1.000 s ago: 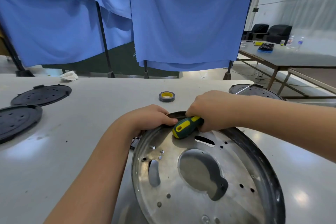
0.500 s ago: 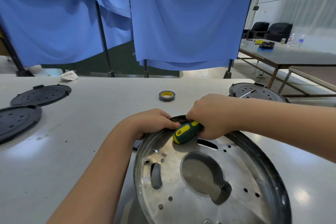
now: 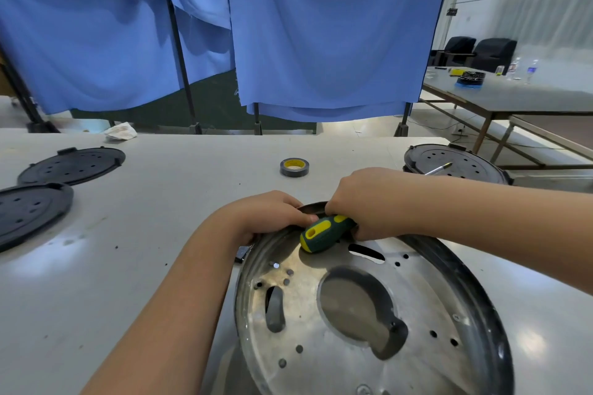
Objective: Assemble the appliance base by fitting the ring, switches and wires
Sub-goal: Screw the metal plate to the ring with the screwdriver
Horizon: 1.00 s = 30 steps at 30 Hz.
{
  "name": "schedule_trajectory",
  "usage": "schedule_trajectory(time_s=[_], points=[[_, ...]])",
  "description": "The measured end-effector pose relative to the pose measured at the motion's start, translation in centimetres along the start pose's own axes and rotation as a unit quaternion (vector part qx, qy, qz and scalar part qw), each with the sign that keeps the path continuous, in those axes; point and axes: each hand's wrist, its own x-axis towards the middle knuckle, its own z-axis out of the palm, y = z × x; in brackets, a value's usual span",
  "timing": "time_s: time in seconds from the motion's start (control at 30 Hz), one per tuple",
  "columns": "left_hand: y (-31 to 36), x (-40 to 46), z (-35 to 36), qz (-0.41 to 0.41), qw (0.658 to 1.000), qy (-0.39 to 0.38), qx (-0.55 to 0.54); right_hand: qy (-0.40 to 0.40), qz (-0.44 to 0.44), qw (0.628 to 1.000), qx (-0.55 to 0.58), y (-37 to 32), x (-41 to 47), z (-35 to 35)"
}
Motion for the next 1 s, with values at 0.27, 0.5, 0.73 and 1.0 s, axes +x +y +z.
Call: schedule_trajectory(time_s=[0.27, 0.5, 0.73, 1.0], points=[[-0.3, 0.0, 0.0, -0.001, 1.0, 0.0, 0.005, 0.006, 0.008, 1.0, 0.025, 0.2, -0.3, 0.7], [0.0, 0.0, 0.0, 0.002, 1.0, 0.005, 0.013, 0.028, 0.012, 0.999, 0.01, 0.4, -0.8, 1.3], [-0.1, 0.0, 0.1, 0.002, 1.0, 0.004, 0.006, 0.036, 0.033, 0.998, -0.036, 0.4, -1.3, 1.0], [-0.1, -0.2, -0.1, -0.008, 1.0, 0.006, -0.004, 0.112, 0.133, 0.967, 0.186, 2.4, -3.4, -1.3]])
